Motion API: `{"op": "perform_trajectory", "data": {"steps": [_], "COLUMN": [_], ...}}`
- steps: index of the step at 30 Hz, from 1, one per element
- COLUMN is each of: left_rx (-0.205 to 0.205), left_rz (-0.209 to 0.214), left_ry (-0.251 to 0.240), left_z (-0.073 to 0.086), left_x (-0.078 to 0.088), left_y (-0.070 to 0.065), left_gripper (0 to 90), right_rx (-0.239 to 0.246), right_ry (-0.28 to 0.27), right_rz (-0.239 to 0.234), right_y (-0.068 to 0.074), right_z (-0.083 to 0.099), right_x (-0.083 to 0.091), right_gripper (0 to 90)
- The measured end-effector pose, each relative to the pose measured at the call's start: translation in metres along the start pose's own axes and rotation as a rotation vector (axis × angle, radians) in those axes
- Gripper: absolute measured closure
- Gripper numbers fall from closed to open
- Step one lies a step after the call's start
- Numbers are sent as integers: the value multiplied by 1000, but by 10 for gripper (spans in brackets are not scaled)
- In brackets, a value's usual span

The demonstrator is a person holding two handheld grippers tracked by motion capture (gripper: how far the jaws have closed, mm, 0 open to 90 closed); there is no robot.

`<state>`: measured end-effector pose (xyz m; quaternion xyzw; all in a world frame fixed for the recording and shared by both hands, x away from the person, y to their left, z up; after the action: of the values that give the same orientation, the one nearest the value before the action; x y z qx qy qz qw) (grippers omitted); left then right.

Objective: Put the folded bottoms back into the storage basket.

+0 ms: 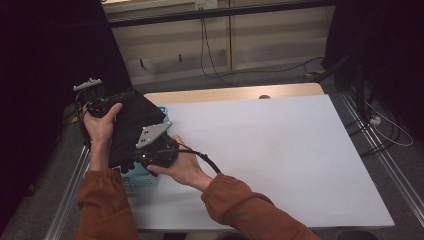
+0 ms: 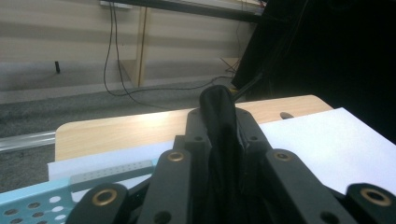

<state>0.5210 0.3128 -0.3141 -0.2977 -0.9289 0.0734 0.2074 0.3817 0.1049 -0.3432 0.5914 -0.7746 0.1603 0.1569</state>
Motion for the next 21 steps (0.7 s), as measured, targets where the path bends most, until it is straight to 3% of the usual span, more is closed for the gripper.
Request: {"op": "perform_trajectory", "data": {"steps": [21], "left_rx": [11], "left_rz": [-53], "left_ry": [26], "left_z": [7], "left_x": [6], "left_y": [23], "left_gripper": [786], "right_rx": [-23], "right_ry": [18], "right_rz": [-14], "right_y": [-4], "right_z": [0], "right_x": [-26], "right_gripper": [846]}}
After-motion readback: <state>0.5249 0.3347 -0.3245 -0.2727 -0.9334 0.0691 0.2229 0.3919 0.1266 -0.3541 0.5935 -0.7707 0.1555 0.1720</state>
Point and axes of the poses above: each handheld gripper's, and its own axes: x roughly backward along the jaws, z roughly out of its underside, y roughly to its left, the point moved 1 cm from there along -x, roughly forward along the jaws
